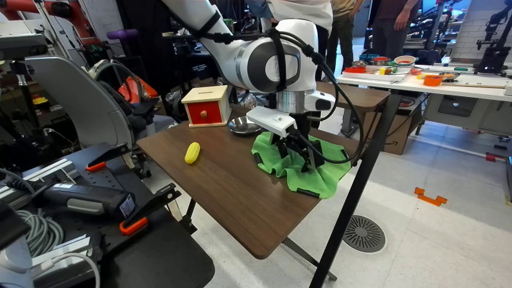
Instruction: Move the green towel backwards.
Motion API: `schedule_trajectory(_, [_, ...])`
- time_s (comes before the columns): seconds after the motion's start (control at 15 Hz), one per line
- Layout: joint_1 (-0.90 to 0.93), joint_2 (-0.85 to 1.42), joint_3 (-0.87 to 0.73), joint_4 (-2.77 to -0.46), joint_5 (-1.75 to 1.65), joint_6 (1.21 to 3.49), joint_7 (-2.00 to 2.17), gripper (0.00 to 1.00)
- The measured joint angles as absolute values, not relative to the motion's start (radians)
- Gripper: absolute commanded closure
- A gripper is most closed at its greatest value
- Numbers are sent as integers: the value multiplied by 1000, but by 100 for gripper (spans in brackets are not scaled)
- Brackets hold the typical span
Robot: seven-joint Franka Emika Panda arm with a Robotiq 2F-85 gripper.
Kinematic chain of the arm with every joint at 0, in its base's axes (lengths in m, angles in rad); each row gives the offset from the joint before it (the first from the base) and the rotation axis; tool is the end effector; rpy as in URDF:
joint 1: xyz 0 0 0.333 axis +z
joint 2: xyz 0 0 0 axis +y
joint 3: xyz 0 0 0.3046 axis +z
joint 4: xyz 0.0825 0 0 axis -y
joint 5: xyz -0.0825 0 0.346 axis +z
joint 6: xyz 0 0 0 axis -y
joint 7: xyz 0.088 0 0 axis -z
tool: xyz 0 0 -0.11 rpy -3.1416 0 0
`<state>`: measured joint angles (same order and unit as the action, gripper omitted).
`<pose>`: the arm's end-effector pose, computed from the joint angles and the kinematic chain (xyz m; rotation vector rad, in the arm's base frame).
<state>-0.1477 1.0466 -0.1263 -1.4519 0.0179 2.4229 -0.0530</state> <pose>0.6383 -0.1658 0.0741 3.0395 -0.2682 -0.1276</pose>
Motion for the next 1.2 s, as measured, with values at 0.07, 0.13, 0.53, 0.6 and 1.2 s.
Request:
schedule_trajectory(0.07, [-148,1059,-126,-1429,18,2413,-53,0])
schedule_trajectory(0.13, [-148,1071,-126,-1408,18,2405,-53,0])
schedule_trajectory(0.53, [-149,1113,-126,-1314,18,2351,-50,0])
schedule_trajectory(0.6, [-150,1112,-127,-1310,18,2344,-50,0])
schedule_trajectory(1.2, [-158,904,-140,-1488,-17,2301,-108,0])
